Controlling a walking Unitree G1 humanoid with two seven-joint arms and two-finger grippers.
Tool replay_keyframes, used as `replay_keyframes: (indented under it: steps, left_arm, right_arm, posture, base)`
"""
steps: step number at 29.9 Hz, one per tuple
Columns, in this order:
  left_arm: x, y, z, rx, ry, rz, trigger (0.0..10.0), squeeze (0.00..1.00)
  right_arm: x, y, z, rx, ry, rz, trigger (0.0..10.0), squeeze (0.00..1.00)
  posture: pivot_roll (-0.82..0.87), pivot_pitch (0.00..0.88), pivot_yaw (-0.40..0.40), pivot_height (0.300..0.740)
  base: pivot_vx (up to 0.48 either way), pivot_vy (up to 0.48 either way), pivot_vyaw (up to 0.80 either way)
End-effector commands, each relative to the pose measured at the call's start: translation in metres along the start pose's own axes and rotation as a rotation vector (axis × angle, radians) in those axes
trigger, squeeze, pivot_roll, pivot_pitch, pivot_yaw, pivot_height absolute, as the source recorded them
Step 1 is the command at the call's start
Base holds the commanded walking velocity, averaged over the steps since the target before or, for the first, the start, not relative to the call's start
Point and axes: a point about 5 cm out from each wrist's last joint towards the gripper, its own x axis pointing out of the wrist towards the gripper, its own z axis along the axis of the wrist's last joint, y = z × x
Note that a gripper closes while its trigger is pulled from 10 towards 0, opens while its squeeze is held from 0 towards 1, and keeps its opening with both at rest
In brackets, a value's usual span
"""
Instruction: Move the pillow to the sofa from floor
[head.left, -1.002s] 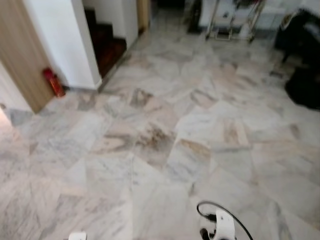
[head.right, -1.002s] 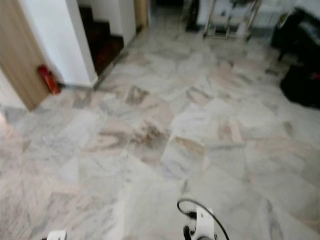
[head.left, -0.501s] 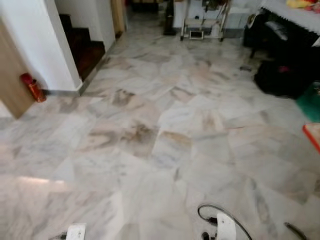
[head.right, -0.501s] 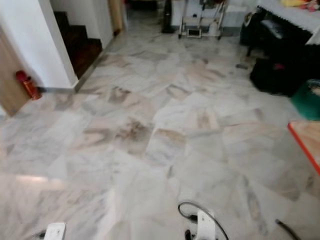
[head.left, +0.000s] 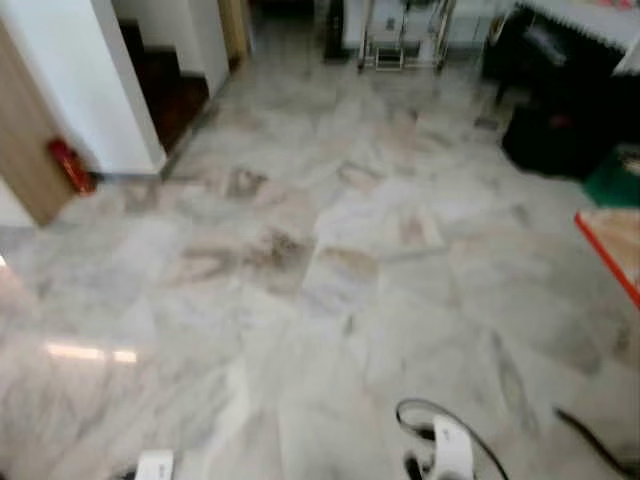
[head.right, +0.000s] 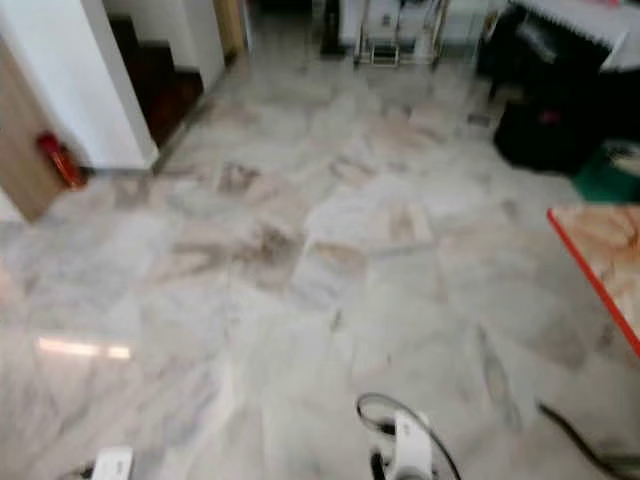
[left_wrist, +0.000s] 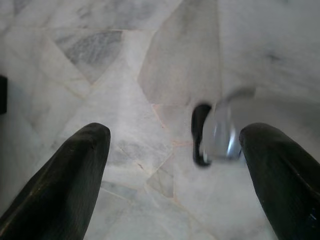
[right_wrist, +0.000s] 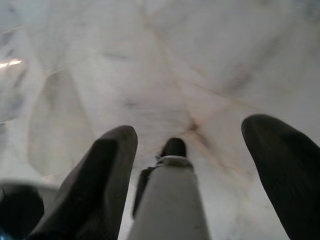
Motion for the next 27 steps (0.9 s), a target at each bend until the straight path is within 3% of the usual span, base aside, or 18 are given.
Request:
replay_keyframes:
  steps: [1, 27]
  left_arm:
    - [0.0007, 0.0057, 0.0074, 0.003, -0.018, 0.013, 10.0, 0.0]
    - [0.0008, 0.0061, 0.0078, 0.001, -0.018, 0.015, 10.0, 0.0]
  right_arm:
    - [0.0003, 0.0051, 0.0009, 0.016, -0.004, 0.011, 10.0, 0.0]
    - [0.0004, 0.0058, 0.0015, 0.01, -0.005, 0.019, 10.0, 0.0]
  posture:
    - [-0.02, 0.0, -0.007, 0.74]
    - [-0.02, 0.0, 0.0, 0.74]
  base:
    - [-0.289, 0.0, 0.0]
    - [-0.291, 0.0, 0.0]
